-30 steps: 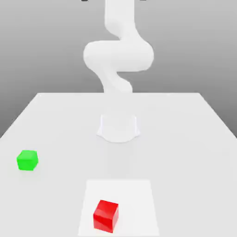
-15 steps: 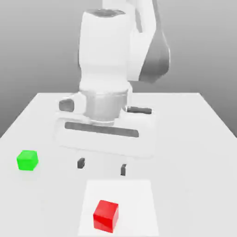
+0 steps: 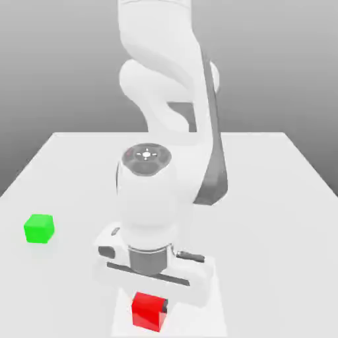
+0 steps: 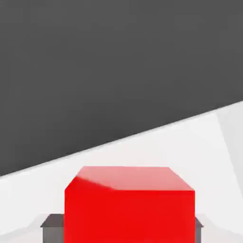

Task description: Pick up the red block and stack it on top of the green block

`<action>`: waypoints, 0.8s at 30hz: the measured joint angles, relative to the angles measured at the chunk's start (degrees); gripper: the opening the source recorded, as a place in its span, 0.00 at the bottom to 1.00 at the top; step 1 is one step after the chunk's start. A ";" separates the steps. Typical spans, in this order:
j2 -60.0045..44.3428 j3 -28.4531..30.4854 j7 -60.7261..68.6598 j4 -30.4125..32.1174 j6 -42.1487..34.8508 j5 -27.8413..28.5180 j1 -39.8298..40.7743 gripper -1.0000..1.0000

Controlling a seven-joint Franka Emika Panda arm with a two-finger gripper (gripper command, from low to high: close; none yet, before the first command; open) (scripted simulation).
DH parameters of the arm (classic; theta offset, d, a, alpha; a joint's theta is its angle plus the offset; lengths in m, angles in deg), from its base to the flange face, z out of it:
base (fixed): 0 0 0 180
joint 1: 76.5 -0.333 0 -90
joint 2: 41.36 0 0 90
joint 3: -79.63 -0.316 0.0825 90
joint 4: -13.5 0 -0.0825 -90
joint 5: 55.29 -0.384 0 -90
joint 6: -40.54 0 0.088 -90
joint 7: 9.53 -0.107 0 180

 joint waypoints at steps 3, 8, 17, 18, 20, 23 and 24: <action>4.88 -0.42 0.40 0.75 -4.12 -0.55 0.33 0.00; 12.50 2.92 6.53 3.77 -8.80 -0.53 4.77 0.00; 22.16 13.24 27.06 11.89 -10.27 1.66 26.16 0.00; 23.24 14.36 29.41 12.80 -10.41 1.84 27.94 0.00; 25.38 16.89 34.08 14.59 -10.68 2.18 30.86 0.00; 24.47 19.44 39.21 16.01 -8.35 0.85 32.51 0.00; 22.73 19.53 40.46 16.05 -6.64 -0.49 32.36 0.00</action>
